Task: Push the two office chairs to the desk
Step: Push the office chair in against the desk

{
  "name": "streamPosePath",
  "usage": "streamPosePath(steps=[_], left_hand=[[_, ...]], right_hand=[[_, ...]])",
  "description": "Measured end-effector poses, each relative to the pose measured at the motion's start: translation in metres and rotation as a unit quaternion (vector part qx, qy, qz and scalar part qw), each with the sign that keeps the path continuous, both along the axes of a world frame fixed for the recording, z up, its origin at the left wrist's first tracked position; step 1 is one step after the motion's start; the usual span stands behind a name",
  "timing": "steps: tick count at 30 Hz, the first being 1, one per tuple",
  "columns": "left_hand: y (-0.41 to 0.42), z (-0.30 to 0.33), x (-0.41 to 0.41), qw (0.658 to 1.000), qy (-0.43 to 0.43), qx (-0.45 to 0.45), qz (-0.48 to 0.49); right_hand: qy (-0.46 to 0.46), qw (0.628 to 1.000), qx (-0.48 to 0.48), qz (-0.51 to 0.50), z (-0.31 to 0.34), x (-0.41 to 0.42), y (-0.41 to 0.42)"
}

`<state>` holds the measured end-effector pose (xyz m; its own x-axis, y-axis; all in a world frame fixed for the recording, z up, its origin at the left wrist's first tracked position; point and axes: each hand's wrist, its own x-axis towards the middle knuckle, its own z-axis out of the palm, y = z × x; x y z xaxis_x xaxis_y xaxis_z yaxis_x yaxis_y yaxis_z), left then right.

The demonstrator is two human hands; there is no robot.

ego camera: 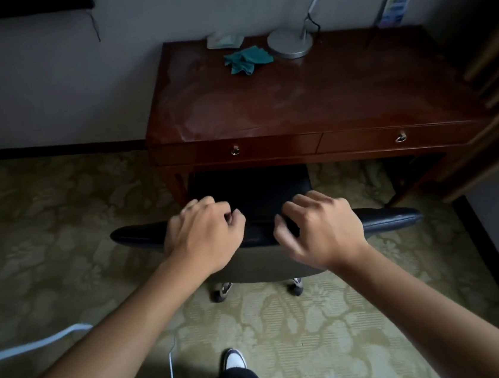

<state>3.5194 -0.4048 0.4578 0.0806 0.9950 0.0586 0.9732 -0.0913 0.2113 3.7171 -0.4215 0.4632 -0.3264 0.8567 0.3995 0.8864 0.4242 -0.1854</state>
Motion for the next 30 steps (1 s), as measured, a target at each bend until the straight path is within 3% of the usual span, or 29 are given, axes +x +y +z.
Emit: streamPosePath(steps=[7, 16, 22, 30], left_hand=[[-0.016, 0.000, 0.021, 0.999, -0.029, 0.012, -0.011], [-0.037, 0.000, 0.086, 0.992, -0.001, 0.055, 0.115], [-0.030, 0.005, 0.106, 0.987, 0.008, 0.060, 0.147], [-0.011, 0.009, 0.090, 0.986, 0.029, 0.066, 0.149]], right_hand=[[-0.002, 0.999, 0.020, 0.049, 0.001, 0.033, 0.002], [-0.057, 0.978, -0.057, 0.193, -0.005, 0.131, 0.028], [-0.115, 0.972, -0.054, 0.199, -0.004, 0.193, 0.057], [-0.088, 0.977, -0.015, 0.193, -0.009, 0.176, 0.075]])
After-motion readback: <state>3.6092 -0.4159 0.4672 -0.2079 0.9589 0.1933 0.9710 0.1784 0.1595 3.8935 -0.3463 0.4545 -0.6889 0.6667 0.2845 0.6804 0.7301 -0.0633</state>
